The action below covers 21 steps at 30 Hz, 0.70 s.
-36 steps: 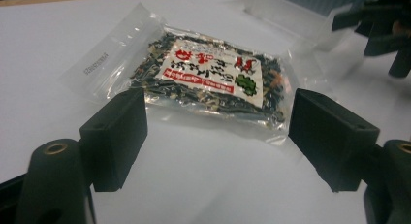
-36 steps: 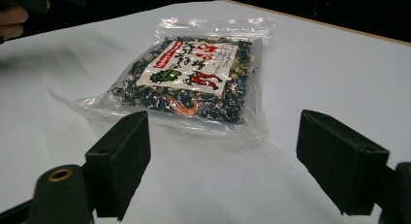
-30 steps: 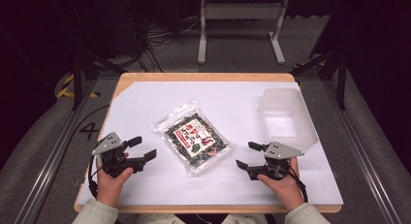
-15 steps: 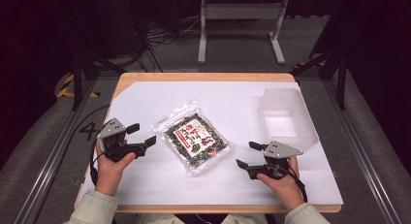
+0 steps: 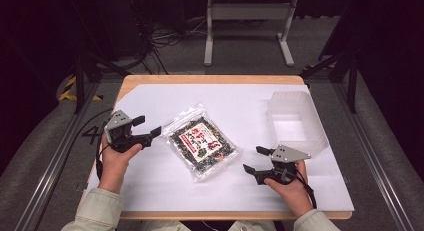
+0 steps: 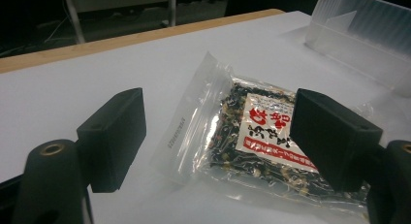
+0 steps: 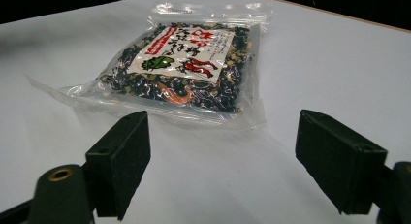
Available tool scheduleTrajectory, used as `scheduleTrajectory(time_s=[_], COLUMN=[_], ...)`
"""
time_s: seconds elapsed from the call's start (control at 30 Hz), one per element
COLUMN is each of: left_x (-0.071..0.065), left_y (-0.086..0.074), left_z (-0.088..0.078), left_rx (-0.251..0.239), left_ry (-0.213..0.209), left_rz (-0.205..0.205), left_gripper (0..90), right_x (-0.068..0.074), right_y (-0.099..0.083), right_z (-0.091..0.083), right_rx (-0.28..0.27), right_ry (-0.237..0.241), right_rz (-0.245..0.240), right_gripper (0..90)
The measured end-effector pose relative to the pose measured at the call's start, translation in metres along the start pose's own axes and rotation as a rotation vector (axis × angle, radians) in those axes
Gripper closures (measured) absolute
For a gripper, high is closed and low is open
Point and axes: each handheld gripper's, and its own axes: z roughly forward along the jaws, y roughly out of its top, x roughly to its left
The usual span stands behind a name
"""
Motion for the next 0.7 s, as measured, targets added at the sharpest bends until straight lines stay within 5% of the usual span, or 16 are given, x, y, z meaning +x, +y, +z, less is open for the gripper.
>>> scheduleTrajectory(time_s=[0.2,0.5,0.7], left_x=[0.005,0.015,0.024], left_y=[-0.001,-0.008,-0.015], left_z=[0.01,0.029,0.041], left_rx=[-0.021,0.072,0.12], left_ry=[-0.021,-0.063,-0.048], left_rz=[-0.021,-0.125,-0.174], left_gripper=[23.9,21.0,18.6], right_x=[0.0,0.002,0.004], right_y=[-0.001,-0.002,-0.003], right_z=[0.0,-0.001,-0.002], right_rx=[0.004,0.009,0.013], right_ry=[0.002,0.004,0.004], right_rz=[0.0,-0.004,-0.009], right_gripper=[20.9,21.2,21.0])
